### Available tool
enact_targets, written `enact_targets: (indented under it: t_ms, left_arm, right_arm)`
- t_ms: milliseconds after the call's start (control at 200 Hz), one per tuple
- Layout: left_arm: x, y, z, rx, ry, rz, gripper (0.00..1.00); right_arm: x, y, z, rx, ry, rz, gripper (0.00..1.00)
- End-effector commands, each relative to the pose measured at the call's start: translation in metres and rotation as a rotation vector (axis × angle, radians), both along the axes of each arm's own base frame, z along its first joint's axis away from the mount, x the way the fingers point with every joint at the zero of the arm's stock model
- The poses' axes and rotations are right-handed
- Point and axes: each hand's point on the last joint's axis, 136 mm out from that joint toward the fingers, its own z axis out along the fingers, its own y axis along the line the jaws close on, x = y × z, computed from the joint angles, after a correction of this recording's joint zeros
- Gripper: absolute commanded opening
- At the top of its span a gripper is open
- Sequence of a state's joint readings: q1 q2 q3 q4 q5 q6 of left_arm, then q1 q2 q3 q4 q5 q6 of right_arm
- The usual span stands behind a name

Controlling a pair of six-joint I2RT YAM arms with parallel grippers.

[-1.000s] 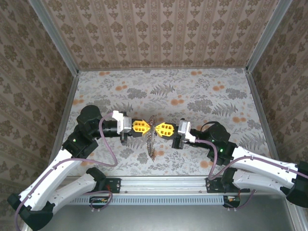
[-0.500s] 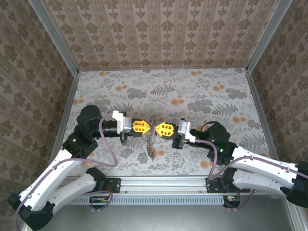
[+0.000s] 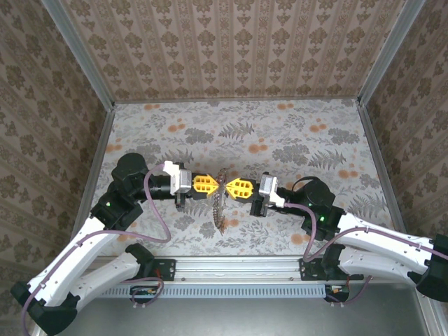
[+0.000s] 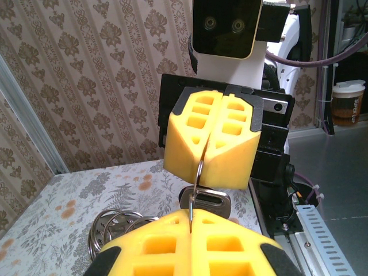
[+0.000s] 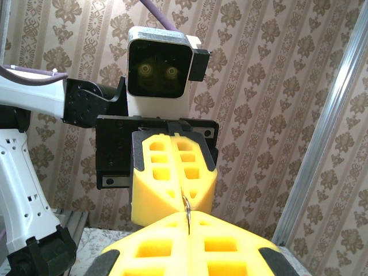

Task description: Put the keys on the keyring

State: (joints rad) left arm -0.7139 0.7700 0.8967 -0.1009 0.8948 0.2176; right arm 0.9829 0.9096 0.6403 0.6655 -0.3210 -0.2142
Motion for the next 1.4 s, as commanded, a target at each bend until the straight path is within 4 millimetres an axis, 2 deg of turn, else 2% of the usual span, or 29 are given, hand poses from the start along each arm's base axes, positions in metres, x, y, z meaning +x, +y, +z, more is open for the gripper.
enact_targets:
  t_ms: [0,1395]
  left_arm:
    - [-0.011,0.003,0.014,-0.046,-0.043,-0.037,0.0]
    - [-0.013,0.004,0.016,-0.05,-0.05,-0.04,0.0]
  right_arm:
    - [-0.003,-0.005,0.015,0.048,-0.034,-0.008,0.0]
    - [0.008,0.005,0.011,0.009,-0.018,-0.039,0.0]
